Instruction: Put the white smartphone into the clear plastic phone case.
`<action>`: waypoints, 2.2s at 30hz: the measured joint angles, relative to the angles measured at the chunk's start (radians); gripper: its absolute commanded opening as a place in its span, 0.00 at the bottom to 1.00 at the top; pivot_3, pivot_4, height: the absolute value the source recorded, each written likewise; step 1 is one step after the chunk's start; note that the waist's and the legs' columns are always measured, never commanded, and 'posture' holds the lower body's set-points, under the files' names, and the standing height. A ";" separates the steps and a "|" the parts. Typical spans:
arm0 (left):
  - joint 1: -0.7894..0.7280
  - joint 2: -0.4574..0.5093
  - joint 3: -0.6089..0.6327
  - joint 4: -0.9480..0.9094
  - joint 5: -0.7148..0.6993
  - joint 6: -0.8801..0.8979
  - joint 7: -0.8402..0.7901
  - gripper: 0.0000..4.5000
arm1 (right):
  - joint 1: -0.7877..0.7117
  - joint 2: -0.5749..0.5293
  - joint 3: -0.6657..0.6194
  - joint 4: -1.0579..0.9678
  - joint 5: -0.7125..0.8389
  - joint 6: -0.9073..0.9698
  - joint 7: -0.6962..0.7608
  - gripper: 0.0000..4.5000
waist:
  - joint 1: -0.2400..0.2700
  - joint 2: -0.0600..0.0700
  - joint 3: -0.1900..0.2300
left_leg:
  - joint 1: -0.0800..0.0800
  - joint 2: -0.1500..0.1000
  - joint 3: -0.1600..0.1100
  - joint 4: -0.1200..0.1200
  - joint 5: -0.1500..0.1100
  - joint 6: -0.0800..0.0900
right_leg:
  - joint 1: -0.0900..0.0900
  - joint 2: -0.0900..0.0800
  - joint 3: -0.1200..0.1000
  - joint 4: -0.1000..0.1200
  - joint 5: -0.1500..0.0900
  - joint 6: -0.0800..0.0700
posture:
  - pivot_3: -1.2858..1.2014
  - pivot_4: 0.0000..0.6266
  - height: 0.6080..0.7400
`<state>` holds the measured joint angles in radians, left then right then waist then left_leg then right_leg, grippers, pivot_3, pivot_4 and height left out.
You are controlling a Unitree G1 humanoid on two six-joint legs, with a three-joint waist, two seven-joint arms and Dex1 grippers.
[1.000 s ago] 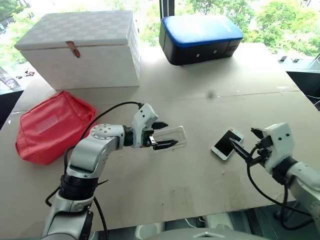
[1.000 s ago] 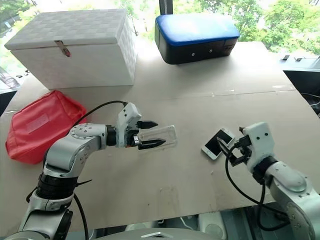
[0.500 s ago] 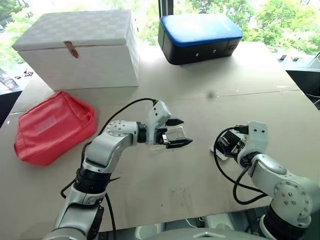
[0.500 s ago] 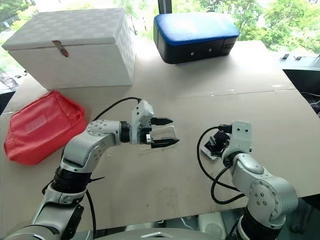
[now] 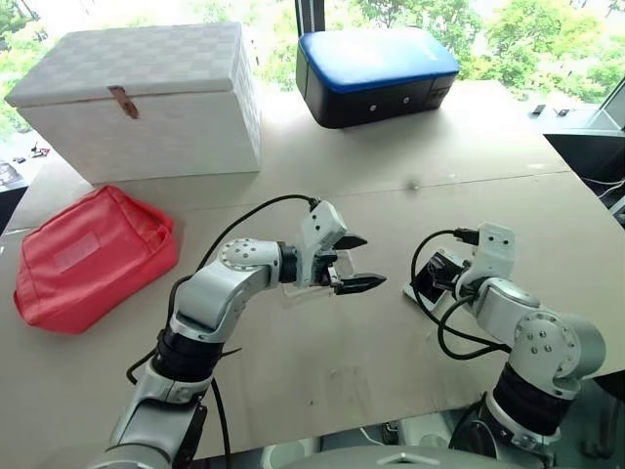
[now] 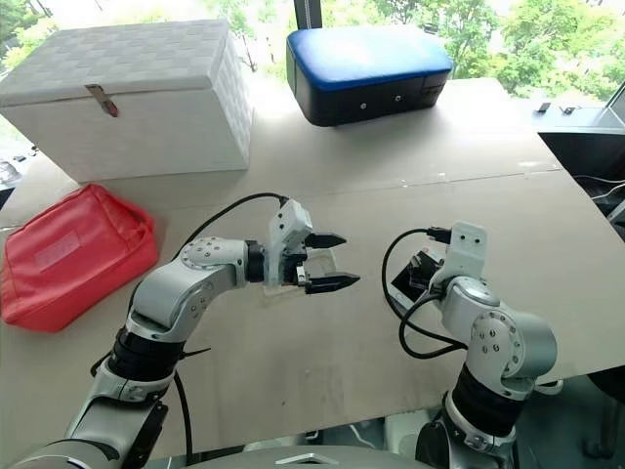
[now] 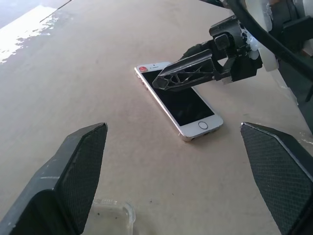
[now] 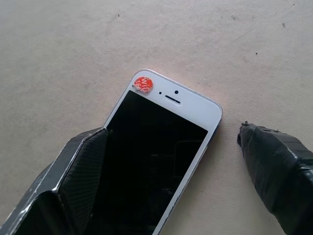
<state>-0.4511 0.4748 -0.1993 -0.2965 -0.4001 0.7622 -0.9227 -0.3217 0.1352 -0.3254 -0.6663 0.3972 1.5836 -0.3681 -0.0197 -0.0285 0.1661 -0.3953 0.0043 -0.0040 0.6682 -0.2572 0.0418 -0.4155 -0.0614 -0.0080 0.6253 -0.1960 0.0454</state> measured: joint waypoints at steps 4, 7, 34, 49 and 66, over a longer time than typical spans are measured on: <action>0.009 -0.001 0.001 -0.006 -0.017 0.016 0.017 0.98 | -0.018 0.001 -0.002 0.044 0.000 -0.009 0.012 1.00 | -0.004 -0.007 -0.006 | 0.003 0.003 -0.001 0.000 0.000 0.000 | 0.001 0.004 0.000 0.000 -0.001 0.002 | 0.52 0.24 1.00; 0.017 0.003 0.002 -0.008 -0.026 0.018 0.025 0.98 | -0.059 0.004 -0.020 0.093 0.012 -0.007 0.030 1.00 | -0.021 -0.008 -0.007 | 0.005 0.005 -0.001 0.000 0.000 0.000 | 0.003 0.006 0.001 0.000 0.000 0.000 | 0.52 0.24 1.00; 0.156 0.113 0.072 0.051 0.006 -0.184 0.011 0.98 | -0.222 -0.368 0.550 0.414 -0.022 -0.169 0.448 1.00 | -0.074 -0.021 -0.015 | 0.031 0.016 -0.002 -0.021 0.000 0.000 | 0.003 0.011 0.003 -0.005 0.001 -0.009 | 0.52 0.24 1.00; 0.195 0.186 0.203 -0.054 -0.044 -0.132 0.035 1.00 | -0.246 -0.700 0.753 0.434 -0.116 -0.540 0.898 0.63 | -0.036 -0.013 -0.013 | 0.031 0.015 -0.007 -0.026 -0.011 -0.017 | 0.000 0.001 -0.024 -0.017 0.005 -0.013 | 0.52 0.24 1.00; 0.504 0.321 0.517 -0.218 -0.294 -0.237 -0.163 1.00 | -0.319 -0.770 0.842 0.584 -0.274 -0.979 1.228 0.63 | -0.025 -0.006 0.000 | 0.021 0.016 -0.004 -0.025 -0.013 -0.021 | -0.015 0.005 -0.022 -0.016 0.005 -0.015 | 0.52 0.24 1.00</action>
<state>0.0531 0.7961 0.3178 -0.5150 -0.6942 0.5250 -1.0852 -0.6407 -0.6353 0.5165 -0.0824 0.1231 0.6047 0.8598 -0.0443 -0.0341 0.1664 -0.3743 0.0207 -0.0079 0.6429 -0.2702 0.0212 -0.4304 -0.0561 -0.0304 0.6091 -0.1905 0.0308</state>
